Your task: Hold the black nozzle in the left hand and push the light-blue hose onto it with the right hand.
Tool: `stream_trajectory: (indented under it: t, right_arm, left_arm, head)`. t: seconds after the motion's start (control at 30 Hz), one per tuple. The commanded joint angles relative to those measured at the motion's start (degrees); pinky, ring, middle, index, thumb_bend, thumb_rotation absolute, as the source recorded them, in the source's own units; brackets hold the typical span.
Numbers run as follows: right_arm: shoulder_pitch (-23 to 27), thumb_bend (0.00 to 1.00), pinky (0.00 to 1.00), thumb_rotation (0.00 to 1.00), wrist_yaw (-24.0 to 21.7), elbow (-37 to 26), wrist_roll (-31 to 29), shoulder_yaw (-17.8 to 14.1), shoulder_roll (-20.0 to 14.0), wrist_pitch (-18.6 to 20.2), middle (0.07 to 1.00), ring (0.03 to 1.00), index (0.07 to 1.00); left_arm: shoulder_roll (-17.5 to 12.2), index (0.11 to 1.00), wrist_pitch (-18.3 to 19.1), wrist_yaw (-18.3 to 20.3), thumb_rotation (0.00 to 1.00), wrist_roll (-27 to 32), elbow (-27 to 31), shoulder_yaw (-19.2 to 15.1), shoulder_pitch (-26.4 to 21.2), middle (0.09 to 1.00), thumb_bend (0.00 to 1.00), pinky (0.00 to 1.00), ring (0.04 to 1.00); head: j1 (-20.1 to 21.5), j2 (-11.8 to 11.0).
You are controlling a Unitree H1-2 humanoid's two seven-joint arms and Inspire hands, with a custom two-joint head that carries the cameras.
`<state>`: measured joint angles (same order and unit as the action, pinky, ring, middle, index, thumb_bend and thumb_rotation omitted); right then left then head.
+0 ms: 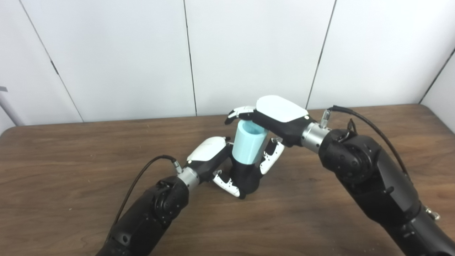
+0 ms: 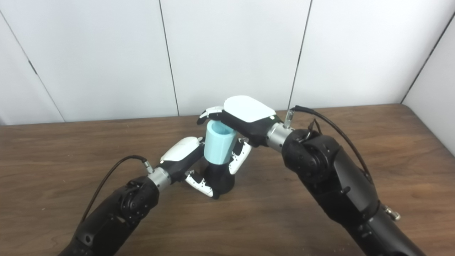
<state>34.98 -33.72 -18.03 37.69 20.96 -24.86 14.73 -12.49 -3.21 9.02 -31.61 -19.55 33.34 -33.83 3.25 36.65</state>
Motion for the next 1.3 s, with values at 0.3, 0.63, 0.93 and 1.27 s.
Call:
stream_trajectory:
  t: [0.3,0.63,0.93,1.27]
  right_arm:
    - [1.4,0.90,0.74,0.14,2.8,-1.9,0.2,-3.3,-0.6,-3.9,0.974,0.898,0.933]
    - [-0.4,1.00,0.87,0.30,3.9,-4.5,-0.7,-7.5,-1.7,-6.8,1.000,1.000,1.000]
    - [-2.0,1.00,0.93,0.34,2.4,-5.7,-2.4,-7.7,-3.1,-8.9,1.000,1.000,1.000]
    - [-3.5,0.88,0.97,0.49,-0.7,-6.4,-8.3,-8.1,-6.8,-13.0,1.000,1.000,1.000]
  left_arm:
    - [-0.1,0.486,2.0,5.9,0.00,-1.8,-4.0,2.8,3.1,0.480,0.53,1.00,0.584]
    - [-0.1,0.487,2.3,6.3,0.00,-1.6,-4.0,2.7,2.9,0.479,0.53,1.00,0.584]
    - [-0.5,0.487,2.0,6.0,0.00,-2.1,-3.8,2.9,3.0,0.478,0.53,1.00,0.584]
    - [-0.4,0.485,2.2,6.1,0.00,-2.3,-3.8,3.0,2.9,0.481,0.53,1.00,0.584]
  head:
    - [0.0,0.1]
    - [0.0,0.2]
    - [-0.1,0.4]
    - [-0.1,-0.1]
